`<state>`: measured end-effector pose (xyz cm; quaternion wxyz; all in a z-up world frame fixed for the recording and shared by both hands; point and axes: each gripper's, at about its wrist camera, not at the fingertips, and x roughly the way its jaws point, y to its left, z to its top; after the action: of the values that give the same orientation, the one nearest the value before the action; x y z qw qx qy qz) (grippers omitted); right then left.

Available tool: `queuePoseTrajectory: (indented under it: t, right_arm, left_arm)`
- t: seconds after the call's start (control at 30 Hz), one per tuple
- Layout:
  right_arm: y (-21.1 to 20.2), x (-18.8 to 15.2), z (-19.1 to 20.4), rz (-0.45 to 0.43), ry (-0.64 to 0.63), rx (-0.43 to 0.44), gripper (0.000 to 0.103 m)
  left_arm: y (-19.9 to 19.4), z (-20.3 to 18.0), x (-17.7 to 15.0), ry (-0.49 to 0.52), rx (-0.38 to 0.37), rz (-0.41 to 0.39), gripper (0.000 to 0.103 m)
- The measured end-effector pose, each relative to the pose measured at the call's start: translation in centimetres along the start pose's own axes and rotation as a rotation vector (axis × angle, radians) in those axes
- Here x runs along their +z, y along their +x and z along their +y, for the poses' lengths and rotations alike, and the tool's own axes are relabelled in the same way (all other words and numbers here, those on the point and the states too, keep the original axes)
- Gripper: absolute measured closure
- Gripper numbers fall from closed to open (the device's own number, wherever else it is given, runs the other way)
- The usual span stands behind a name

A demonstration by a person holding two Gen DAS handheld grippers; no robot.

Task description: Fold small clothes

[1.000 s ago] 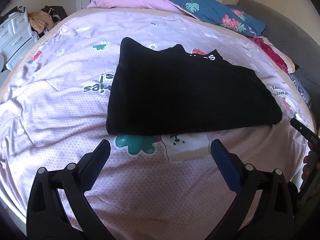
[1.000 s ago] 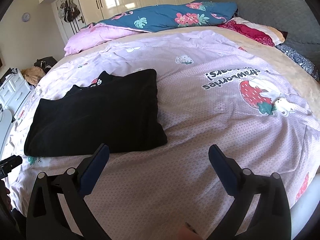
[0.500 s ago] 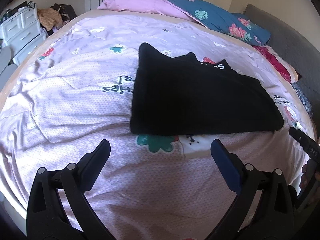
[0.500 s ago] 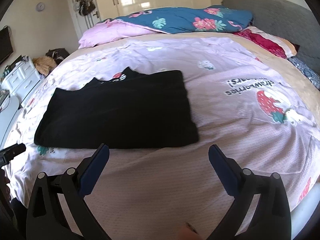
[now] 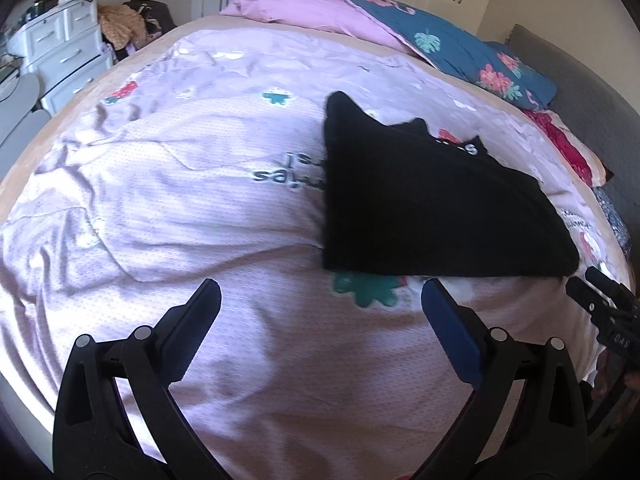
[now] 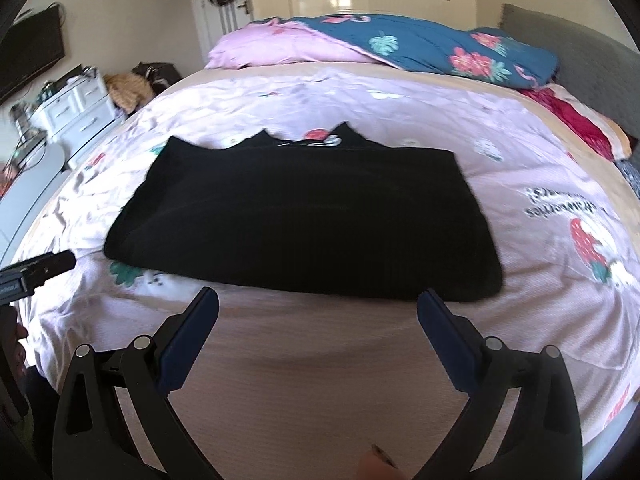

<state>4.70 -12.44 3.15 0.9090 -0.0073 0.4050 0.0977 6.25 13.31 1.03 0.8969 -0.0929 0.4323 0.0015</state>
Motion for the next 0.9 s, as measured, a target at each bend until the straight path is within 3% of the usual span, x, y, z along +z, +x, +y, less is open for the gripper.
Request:
queuePoseTrajectory:
  t: [0.47,0.9]
  right_arm:
    - [2.6,1.7,8.9,0.021,-0.154,0.099,0.004]
    - [6.5,1.7,13.9,0.052,-0.3,0.09,0.004]
  left_arm:
    - [0.1,5.2,1.5,-0.088,0.031,-0.023,0.009]
    - [3.4,4.6,6.0,-0.051,0.035,-0.026,0.009]
